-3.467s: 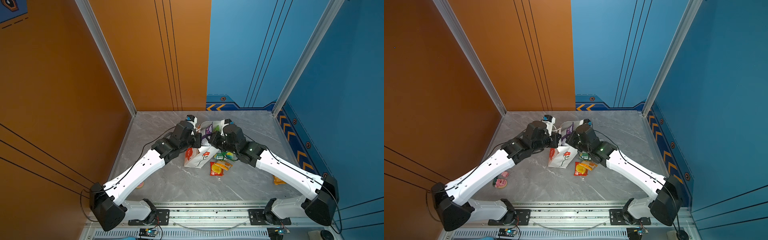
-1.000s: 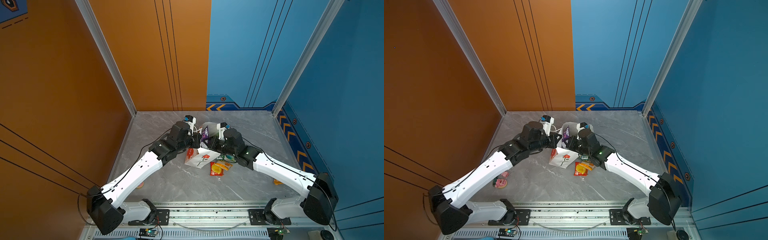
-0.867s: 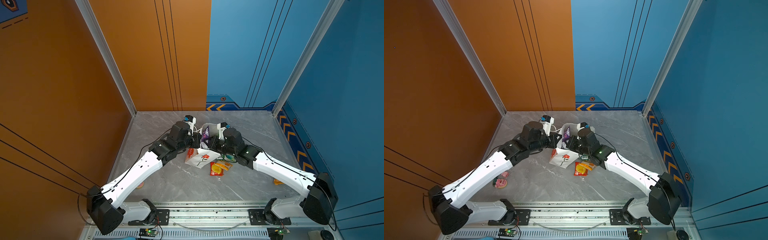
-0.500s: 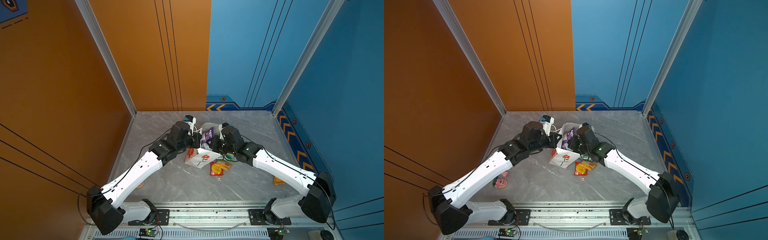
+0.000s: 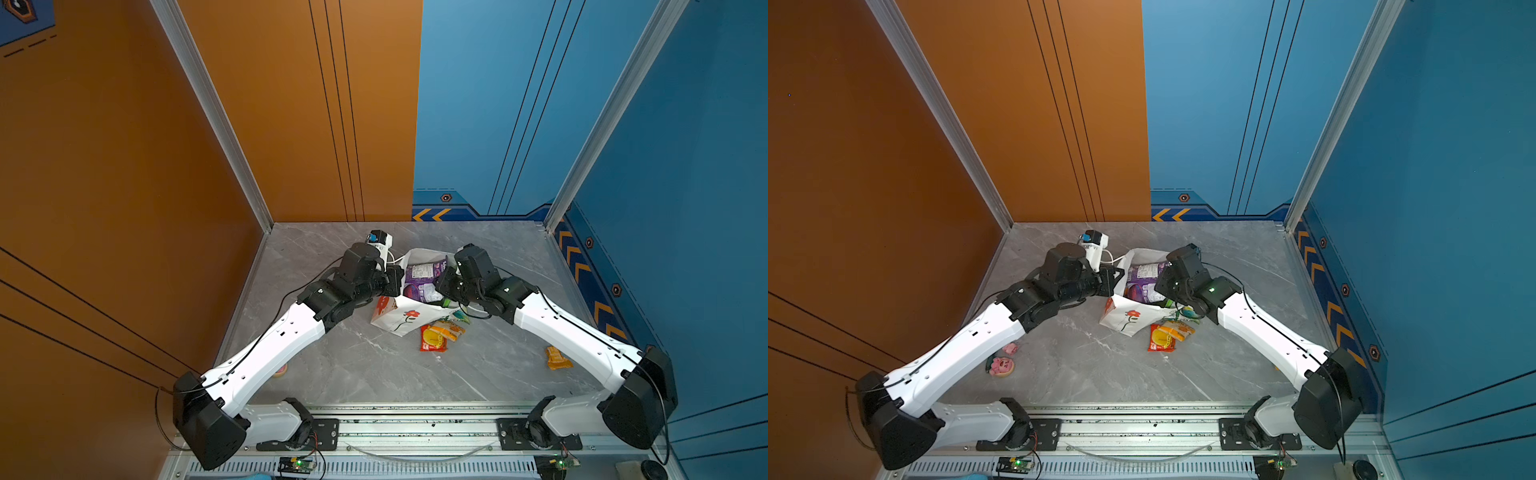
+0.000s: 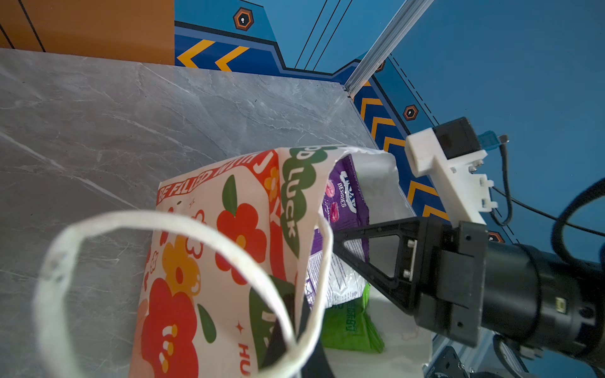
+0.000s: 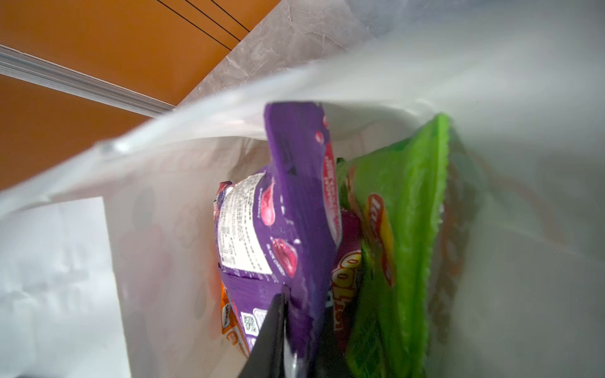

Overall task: Place the snacks into the paper bag
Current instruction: 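Open the right gripper and raise it out of the paper bag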

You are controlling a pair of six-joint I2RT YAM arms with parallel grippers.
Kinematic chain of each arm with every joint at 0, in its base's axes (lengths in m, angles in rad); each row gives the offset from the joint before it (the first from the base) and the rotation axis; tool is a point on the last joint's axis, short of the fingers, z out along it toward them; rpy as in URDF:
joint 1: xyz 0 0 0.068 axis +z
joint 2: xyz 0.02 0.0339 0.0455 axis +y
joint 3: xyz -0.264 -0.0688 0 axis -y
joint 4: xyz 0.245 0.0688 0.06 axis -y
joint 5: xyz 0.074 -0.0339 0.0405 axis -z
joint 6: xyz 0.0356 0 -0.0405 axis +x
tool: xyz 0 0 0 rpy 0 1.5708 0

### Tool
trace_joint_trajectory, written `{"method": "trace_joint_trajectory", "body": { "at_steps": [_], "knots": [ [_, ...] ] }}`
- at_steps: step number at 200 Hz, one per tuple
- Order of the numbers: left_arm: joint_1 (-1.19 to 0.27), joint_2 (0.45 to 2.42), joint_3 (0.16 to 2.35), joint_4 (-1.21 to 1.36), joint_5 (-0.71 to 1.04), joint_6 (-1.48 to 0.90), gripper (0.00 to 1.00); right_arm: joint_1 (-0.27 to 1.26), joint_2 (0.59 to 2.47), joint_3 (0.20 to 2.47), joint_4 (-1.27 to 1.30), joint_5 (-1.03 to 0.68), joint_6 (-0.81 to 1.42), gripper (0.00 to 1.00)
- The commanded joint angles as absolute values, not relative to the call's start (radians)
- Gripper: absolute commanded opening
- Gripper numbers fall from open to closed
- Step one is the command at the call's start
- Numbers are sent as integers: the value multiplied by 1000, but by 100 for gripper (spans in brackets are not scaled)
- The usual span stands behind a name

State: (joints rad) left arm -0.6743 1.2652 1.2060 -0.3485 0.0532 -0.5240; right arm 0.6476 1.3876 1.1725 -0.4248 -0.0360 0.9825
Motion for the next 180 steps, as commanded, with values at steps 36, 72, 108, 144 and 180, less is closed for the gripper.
{"method": "trace_joint_trajectory", "body": {
  "at_steps": [36, 72, 108, 144, 180],
  "knots": [
    [-665, 1218, 1215, -247, 43, -530, 0, 645, 1395, 1202, -535, 28, 926, 26],
    [-666, 1223, 1215, -246, 42, -531, 0, 641, 1371, 1236, -556, 31, 892, 44],
    [-660, 1226, 1215, -252, 24, -541, 0, 634, 1303, 1284, -576, 19, 841, 57],
    [-643, 1231, 1208, -257, 12, -565, 0, 590, 1208, 1304, -578, -21, 794, 65],
    [-602, 1226, 1185, -265, -1, -623, 0, 488, 1102, 1301, -621, -50, 737, 71]
  ]
}}
